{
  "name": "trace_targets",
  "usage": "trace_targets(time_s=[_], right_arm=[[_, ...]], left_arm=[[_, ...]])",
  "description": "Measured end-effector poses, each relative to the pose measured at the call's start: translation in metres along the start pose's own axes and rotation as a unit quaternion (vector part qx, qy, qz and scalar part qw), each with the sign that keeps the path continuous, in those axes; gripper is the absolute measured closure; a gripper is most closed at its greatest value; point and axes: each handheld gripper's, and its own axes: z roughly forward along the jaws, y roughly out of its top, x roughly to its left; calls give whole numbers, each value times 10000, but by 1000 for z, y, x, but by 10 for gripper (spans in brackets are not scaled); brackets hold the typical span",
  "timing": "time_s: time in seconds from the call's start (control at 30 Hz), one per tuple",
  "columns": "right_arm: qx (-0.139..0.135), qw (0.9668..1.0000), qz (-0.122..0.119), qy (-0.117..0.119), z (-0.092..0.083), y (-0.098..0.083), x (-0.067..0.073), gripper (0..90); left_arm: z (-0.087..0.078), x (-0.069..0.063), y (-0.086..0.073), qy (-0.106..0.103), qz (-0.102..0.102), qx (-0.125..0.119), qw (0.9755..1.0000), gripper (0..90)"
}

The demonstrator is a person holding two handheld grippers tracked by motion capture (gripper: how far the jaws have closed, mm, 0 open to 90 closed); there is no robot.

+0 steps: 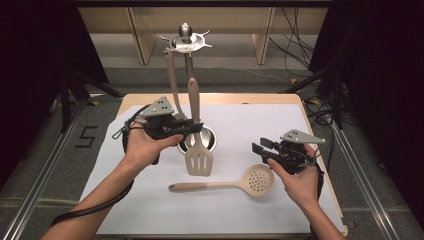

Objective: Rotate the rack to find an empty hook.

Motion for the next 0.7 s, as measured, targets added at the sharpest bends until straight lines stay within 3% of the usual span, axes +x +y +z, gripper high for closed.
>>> trace_targets(time_s=[0.03, 0.07, 0.1, 0.13, 0.23, 0.3, 0.37, 0.47, 0.57, 0.7], right_arm=[[3, 10000, -66, -39, 1, 1, -1, 590], [19, 9998, 179, 44, 1, 1, 1, 590], [-19, 9999, 110, 37, 1, 1, 0, 591], [-88, 9999, -111, -10, 3, 1, -3, 591], [-33, 10000, -71, 23, 3, 1, -4, 590], [18, 9999, 108, 40, 2, 0, -3, 590], [-72, 10000, -53, 16, 2, 0, -5, 590], [-38, 10000, -59, -20, 0, 1, -5, 590], [-80, 9998, 167, 4, 0, 2, -2, 590], [-52, 10000, -13, 1, 1, 3, -2, 590]], left_arm=[[0, 1, 1, 11, -6, 9, 10000, 770], [1, 1, 2, 21, -19, 7, 10000, 770], [1, 2, 4, 31, 14, 40, 10000, 770], [2, 3, 5, 43, 47, 55, 10000, 770], [3, 5, 10, 61, 110, 105, 9999, 770], [4, 8, 14, 74, 153, 154, 9997, 770], [5, 9, 16, 63, 169, 177, 9997, 770], [5, 12, 19, 65, 176, 179, 9997, 770], [5, 15, 21, 89, 146, 183, 9997, 770], [4, 18, 25, 195, 153, 185, 9995, 770]])
